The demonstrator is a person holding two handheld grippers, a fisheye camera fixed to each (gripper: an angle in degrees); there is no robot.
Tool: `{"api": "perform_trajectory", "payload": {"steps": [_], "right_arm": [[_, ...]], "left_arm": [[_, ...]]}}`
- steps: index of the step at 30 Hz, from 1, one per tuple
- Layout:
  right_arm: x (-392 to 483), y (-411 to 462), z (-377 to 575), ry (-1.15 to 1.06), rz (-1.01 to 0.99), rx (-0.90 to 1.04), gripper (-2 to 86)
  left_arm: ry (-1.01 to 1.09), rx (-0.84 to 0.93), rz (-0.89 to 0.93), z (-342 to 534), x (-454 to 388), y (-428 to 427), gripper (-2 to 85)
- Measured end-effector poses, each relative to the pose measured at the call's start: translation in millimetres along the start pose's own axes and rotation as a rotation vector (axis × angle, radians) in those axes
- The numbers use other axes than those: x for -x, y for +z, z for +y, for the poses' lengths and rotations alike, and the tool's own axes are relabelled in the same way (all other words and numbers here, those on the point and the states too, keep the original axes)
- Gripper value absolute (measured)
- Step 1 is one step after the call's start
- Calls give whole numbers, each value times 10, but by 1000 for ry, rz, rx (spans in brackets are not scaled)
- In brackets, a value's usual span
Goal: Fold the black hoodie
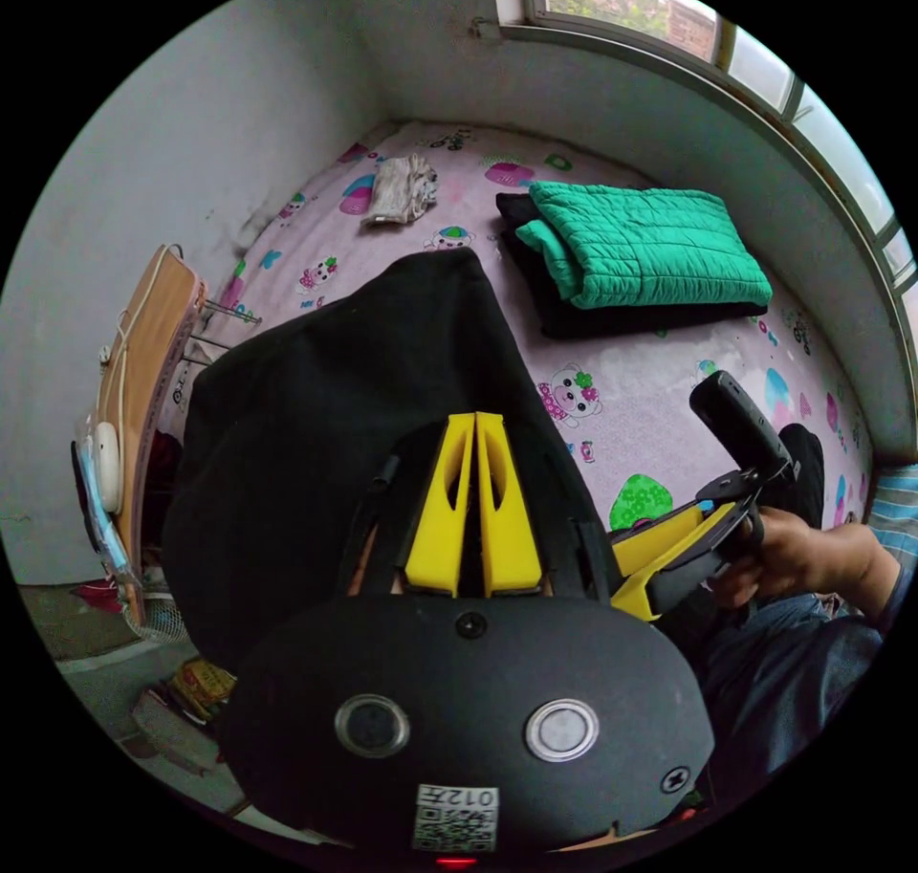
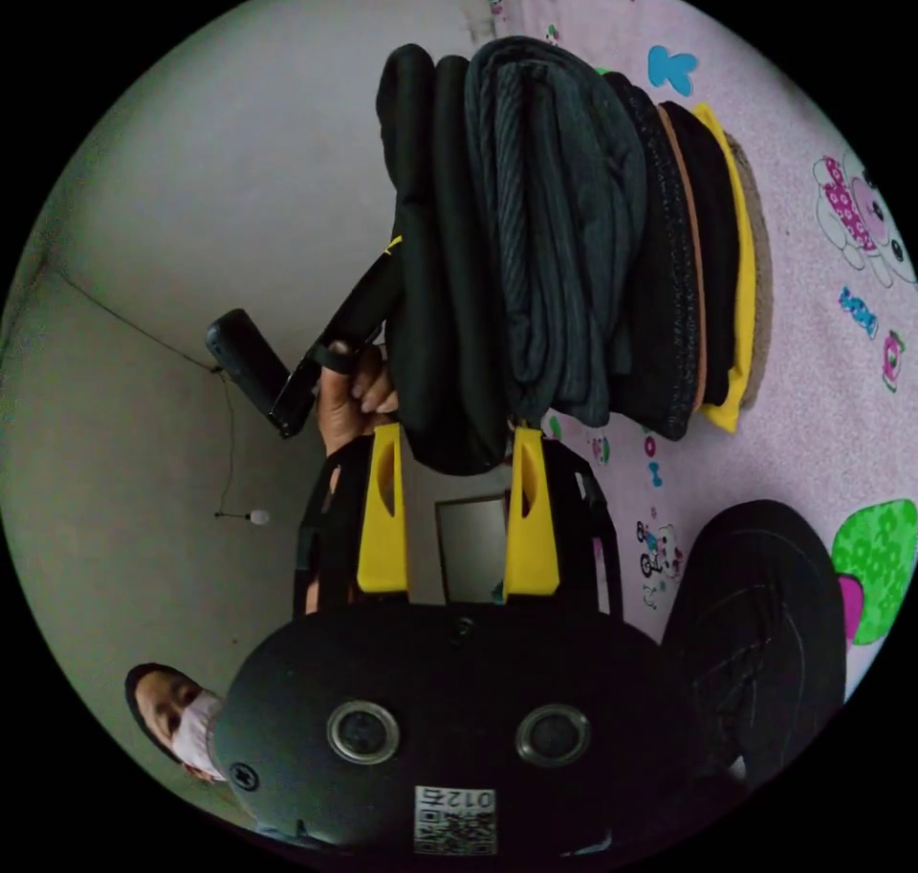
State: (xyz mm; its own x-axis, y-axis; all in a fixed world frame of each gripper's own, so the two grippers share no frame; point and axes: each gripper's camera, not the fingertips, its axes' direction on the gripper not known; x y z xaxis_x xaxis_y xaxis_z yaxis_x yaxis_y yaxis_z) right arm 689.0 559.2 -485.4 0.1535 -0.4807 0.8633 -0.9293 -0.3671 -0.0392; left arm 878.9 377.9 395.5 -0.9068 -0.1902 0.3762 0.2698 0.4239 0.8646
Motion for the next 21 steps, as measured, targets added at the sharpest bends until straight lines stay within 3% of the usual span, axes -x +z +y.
{"api": "perform_trajectory", "payload": {"steps": [3, 8, 16, 21], "right_arm": [[85, -56, -178, -53, 0, 11, 76], [426, -116, -420, -197, 189, -9, 29], [604, -290, -852, -199, 161, 58, 91], [775, -723, -1208, -183, 185, -96, 99]], "left_arm": [[-1, -4, 3, 172, 56, 19, -2], [-25, -21, 39, 454, 177, 66, -2], [3, -63, 25, 940, 236, -53, -2], [6, -129, -15, 1434, 398, -413, -2]]}}
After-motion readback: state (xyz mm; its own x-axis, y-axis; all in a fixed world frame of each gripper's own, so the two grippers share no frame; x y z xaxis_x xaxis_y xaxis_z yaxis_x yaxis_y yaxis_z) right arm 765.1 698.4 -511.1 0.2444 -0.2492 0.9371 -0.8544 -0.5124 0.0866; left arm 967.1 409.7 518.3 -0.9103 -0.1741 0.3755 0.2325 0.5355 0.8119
